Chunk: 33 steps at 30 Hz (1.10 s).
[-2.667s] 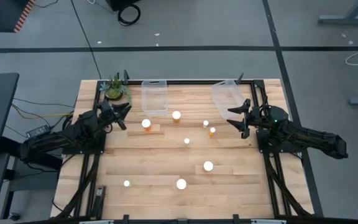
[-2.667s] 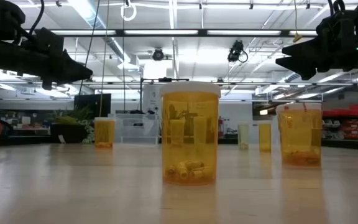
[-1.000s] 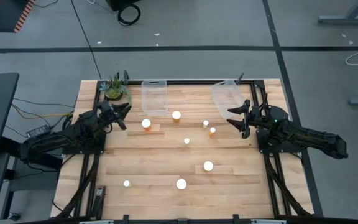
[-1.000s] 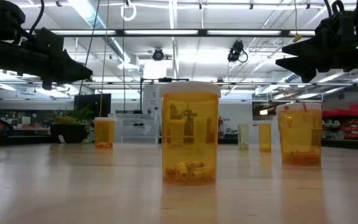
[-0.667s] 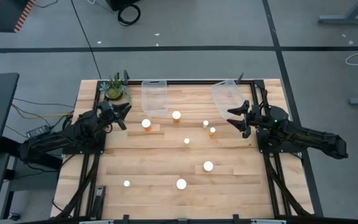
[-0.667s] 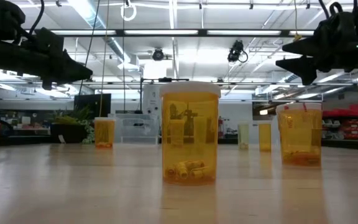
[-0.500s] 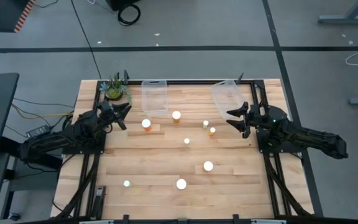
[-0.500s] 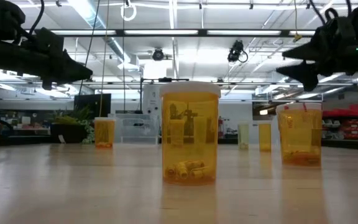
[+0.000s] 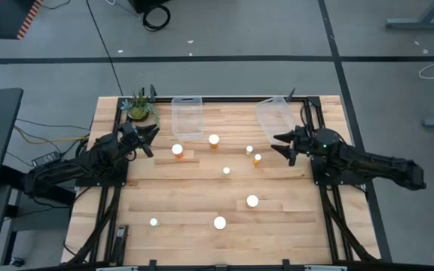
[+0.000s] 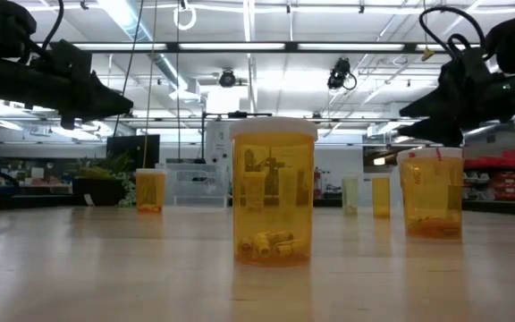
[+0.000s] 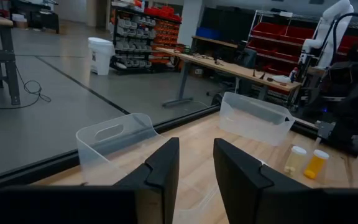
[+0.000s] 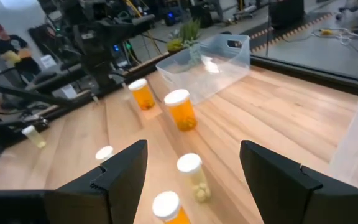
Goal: Pick and place medicine bottles into bin by pill shape (circle, oval)
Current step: Put the small orange pill bottle into the right transparent bin
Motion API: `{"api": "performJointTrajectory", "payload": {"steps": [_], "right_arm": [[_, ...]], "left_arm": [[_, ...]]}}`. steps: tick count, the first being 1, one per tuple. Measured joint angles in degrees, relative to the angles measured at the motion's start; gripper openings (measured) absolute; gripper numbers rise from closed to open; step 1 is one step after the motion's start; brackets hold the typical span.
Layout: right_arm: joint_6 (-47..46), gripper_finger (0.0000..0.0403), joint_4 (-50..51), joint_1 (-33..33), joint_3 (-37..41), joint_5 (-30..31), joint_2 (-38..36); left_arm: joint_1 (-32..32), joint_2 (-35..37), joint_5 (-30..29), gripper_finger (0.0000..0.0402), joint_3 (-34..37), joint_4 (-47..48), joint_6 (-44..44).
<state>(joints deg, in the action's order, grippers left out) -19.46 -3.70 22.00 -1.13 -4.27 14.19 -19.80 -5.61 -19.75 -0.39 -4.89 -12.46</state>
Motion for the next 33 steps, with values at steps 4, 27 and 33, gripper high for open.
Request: {"api": "performJointTrajectory", "payload": {"steps": [4, 27, 33], "right_arm": [[-2.7, 0.0264, -2.3, -0.1, 0.0, 0.3, 3.9], [-5.1, 0.0255, 5.8, -14.5, -22.9, 19.8, 37.2], [-5.0, 0.0255, 12.1, -15.5, -32.6, 20.0, 47.1]], "left_arm": [[0.0, 0.0, 0.0, 0.0107, 0.0, 0.0, 0.0], [0.0, 0.0, 0.0, 0.0107, 0.0, 0.0, 0.0], [0.0, 0.0, 0.0, 0.0107, 0.0, 0.0, 0.0]]}}
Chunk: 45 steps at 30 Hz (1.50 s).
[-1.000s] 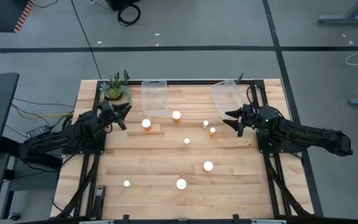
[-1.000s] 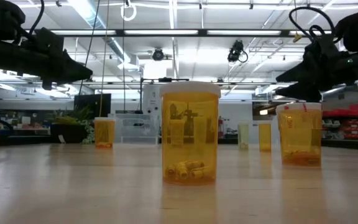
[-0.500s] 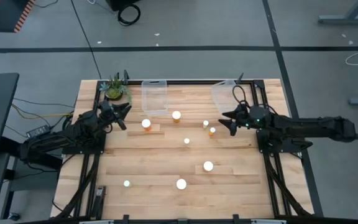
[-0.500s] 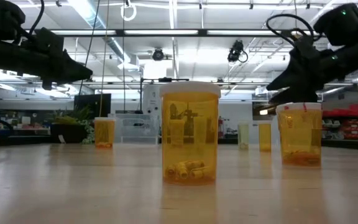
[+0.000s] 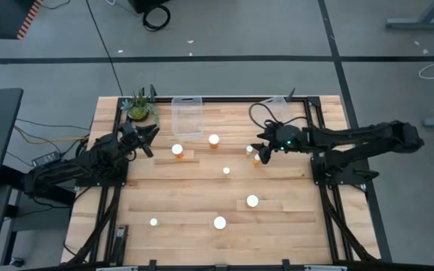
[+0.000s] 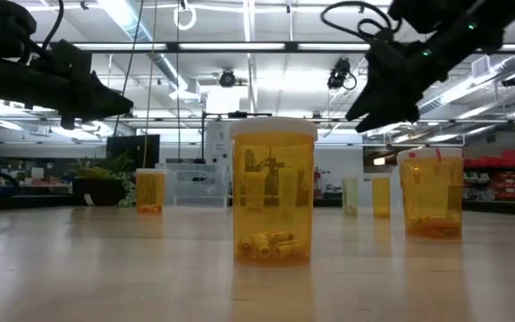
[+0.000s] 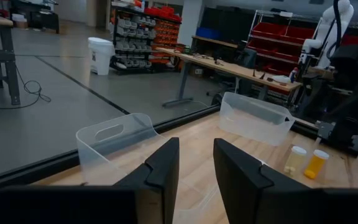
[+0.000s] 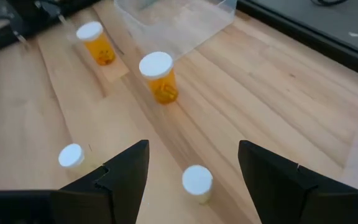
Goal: Pick and place medicine bottles into bin by pill shape (circle, oval)
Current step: Put the small orange pill bottle into the right transparent bin
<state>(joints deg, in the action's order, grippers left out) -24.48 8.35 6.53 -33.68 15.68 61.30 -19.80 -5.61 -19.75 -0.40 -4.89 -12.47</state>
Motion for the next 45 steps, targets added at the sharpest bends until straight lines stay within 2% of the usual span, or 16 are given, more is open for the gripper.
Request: {"api": "performJointTrajectory", "payload": {"steps": [14, 24, 31, 45], "right_arm": [[-1.1, 0.0254, 19.2, -0.4, -21.3, 0.0, 17.2], [-1.5, 0.0254, 27.2, -0.7, -32.7, 0.0, 25.0], [-2.9, 0.0254, 31.1, -1.7, -36.6, 0.1, 26.4], [-8.8, 0.0255, 39.0, -1.8, -37.1, -1.2, 26.4]], "left_arm": [[0.0, 0.0, 0.0, 0.0107, 0.0, 0.1, 0.0], [0.0, 0.0, 0.0, 0.0107, 0.0, 0.1, 0.0], [0.0, 0.0, 0.0, 0.0107, 0.0, 0.1, 0.0], [0.0, 0.0, 0.0, 0.0107, 0.0, 0.1, 0.0]]}}
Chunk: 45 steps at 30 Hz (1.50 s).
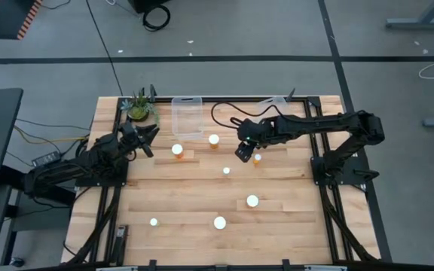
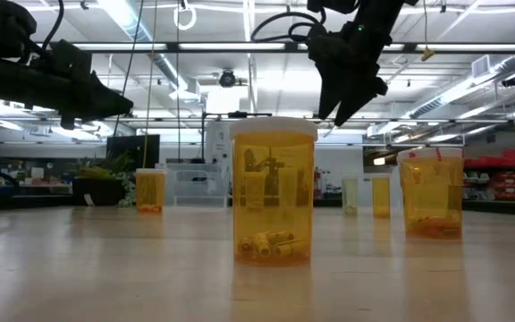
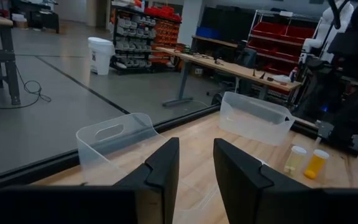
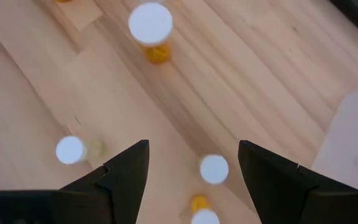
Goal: Pick and place medicine bottles into bin by pill shape (circle, oval)
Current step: Put the small orange pill bottle into the right transparent bin
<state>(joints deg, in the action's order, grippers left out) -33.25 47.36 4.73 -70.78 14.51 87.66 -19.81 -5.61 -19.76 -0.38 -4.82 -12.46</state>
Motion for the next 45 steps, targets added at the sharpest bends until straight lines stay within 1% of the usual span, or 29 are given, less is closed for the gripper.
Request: {"api": "performJointTrajectory", "payload": {"steps": [10, 16, 20, 25, 45], "right_arm": [[-5.6, 0.0255, 6.2, 0.0, 0.0, -3.2, 5.0], [-9.0, 0.0254, 11.1, 0.0, 0.0, -4.4, 6.7], [-11.0, 0.0255, 14.1, 0.0, 0.0, -6.9, 7.7], [-11.4, 0.0255, 14.2, 0.0, 0.0, -9.6, 8.6], [-8.9, 0.0254, 13.8, 0.6, 0.0, -10.1, 16.0]], "left_arm": [[0.0, 0.0, 0.0, 0.0107, 0.0, 0.0, 0.0], [0.0, 0.0, 0.0, 0.0107, 0.0, 0.0, 0.0], [0.0, 0.0, 0.0, 0.0107, 0.0, 0.0, 0.0], [0.0, 0.0, 0.0, 0.0107, 0.0, 0.1, 0.0], [0.0, 0.0, 0.0, 0.0107, 0.0, 0.0, 0.0]]}}
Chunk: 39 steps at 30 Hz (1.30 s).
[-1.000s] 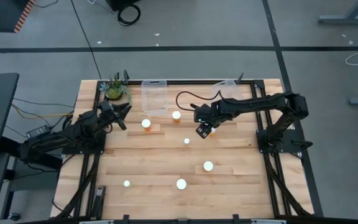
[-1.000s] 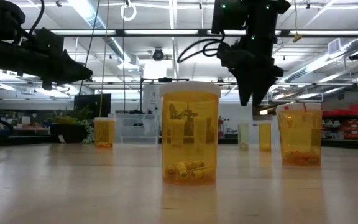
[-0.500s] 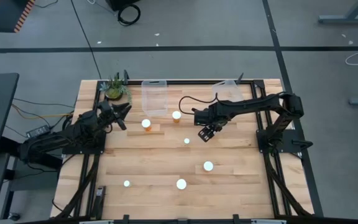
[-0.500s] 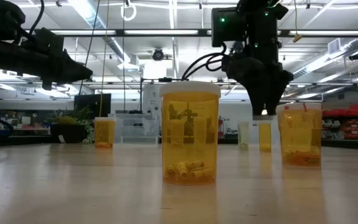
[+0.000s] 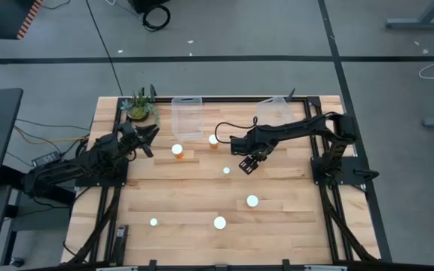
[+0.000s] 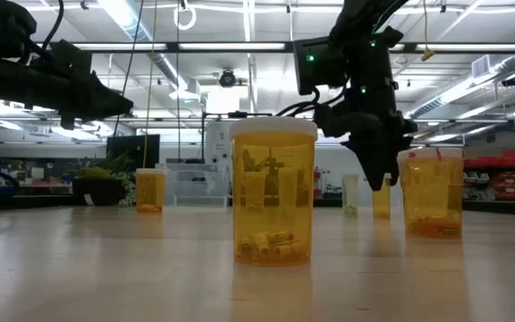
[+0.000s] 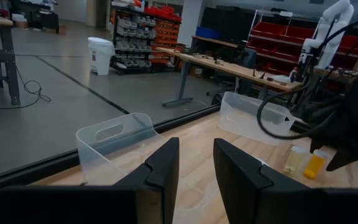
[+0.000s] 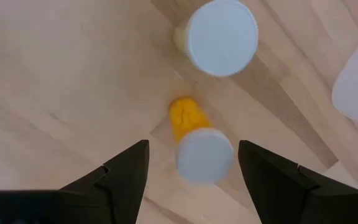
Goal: Pick and place medicine bottles into bin by pill shape (circle, oval)
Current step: Put the small orange pill bottle into the right transparent bin
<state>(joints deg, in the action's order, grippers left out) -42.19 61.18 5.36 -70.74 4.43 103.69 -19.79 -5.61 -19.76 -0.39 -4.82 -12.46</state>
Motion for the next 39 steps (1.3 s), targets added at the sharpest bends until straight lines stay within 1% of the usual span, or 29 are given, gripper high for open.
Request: {"api": "performJointTrajectory", "payload": {"steps": [5, 18, 23, 31, 39], "right_arm": [[0.5, 0.0246, -0.4, 0.7, 0.0, -0.3, 1.2], [1.3, 0.017, -0.7, 1.0, 0.0, -0.5, 1.7], [1.3, 0.0149, -0.7, 1.0, 0.0, -0.5, 1.7], [2.0, 0.0131, -0.7, 1.0, 0.0, -1.5, 1.7], [2.8, 0.0128, 0.9, 1.0, 0.0, -1.7, 0.7]], "left_arm": [[0.0, 0.0, 0.0, 0.0107, 0.0, 0.0, 0.0], [0.0, 0.0, 0.0, 0.0107, 0.0, 0.0, 0.0], [0.0, 0.0, 0.0, 0.0107, 0.0, 0.0, 0.0], [0.0, 0.0, 0.0, 0.0107, 0.0, 0.0, 0.0], [0.0, 0.0, 0.0, 0.0107, 0.0, 0.0, 0.0]]}}
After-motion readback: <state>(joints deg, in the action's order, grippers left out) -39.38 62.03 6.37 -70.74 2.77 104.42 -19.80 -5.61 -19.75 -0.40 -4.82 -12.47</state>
